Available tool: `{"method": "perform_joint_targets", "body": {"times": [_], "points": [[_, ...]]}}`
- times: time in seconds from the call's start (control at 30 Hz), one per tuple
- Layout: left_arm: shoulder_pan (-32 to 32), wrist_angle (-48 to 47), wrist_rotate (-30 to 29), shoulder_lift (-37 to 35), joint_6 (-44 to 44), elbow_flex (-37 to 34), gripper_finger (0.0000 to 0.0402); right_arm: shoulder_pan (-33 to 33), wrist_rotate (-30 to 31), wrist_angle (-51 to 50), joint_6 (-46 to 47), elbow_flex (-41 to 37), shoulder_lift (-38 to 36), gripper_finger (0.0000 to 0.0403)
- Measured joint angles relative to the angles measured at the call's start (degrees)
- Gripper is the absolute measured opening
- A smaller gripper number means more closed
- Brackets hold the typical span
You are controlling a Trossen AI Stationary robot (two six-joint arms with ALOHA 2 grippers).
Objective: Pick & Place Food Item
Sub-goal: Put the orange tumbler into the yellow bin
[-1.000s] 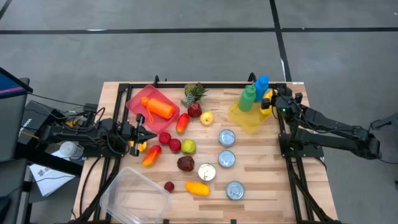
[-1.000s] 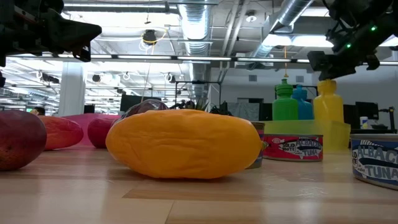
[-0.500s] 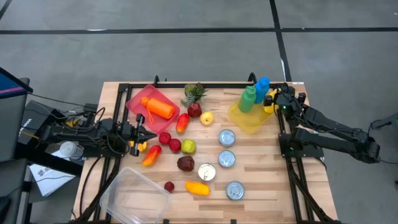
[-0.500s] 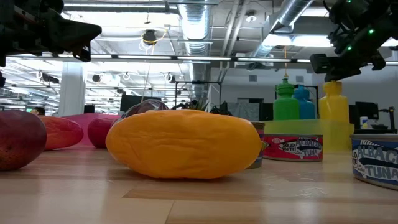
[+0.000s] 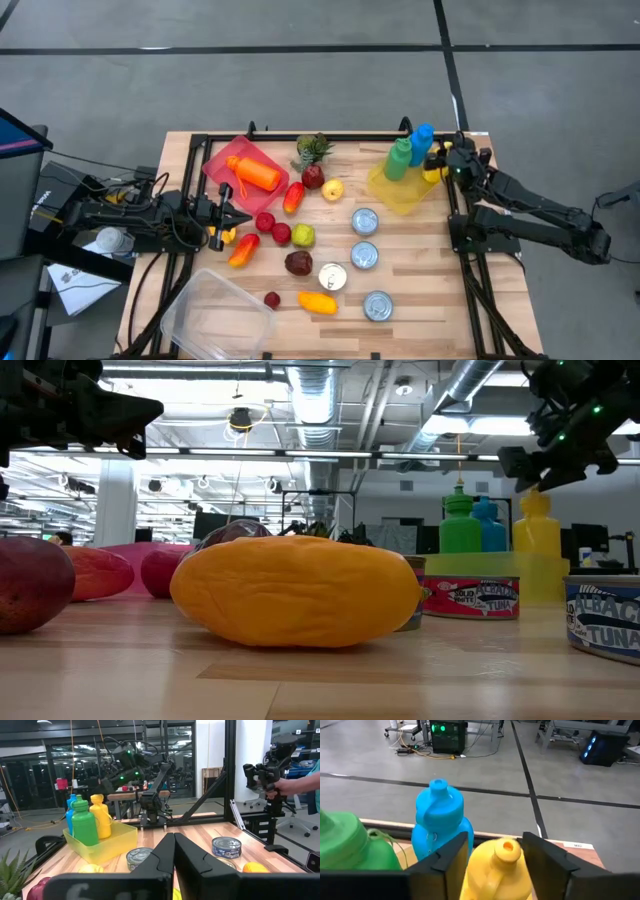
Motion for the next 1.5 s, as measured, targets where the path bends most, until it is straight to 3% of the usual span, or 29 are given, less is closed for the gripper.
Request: {"method": "perform_joint_targets", "body": {"times": [0.27,0.67,0.77,0.97,1.3,1.5], "points": [[0.0,0.0,0.01,0.0,-0.01,0.0,0.0,0.01,-0.02,0.15,-3.62,4.55,0.0,0.0239],[-0.01,0.11,-0.01,0.0,-0.01,0.02,0.0,0.04,-0.22,-0.02,-7.72,10.07,0.0,0.0238],[0.0,4.54,-1.72,-0.02,0.01,0.02,0.0,0.6,-0.46,0.02,-8.94,11.92,-0.02,0.0238],[0.0,10.87,-2.12,-0.03,0.0,0.0,0.0,2.56,-0.84,0.05,-12.45,15.53,0.0,0.0238],[0.0,10.57,-2.29,0.0,0.01,0.0,0.0,7.09,-1.52,-0.01,-12.61,18.69,-0.02,0.0238],[0.0,15.82,-3.32,0.04,-0.2,0.0,0.0,11.32,-3.42,0.3,-12.45,19.72,-0.02,0.0238]]}}
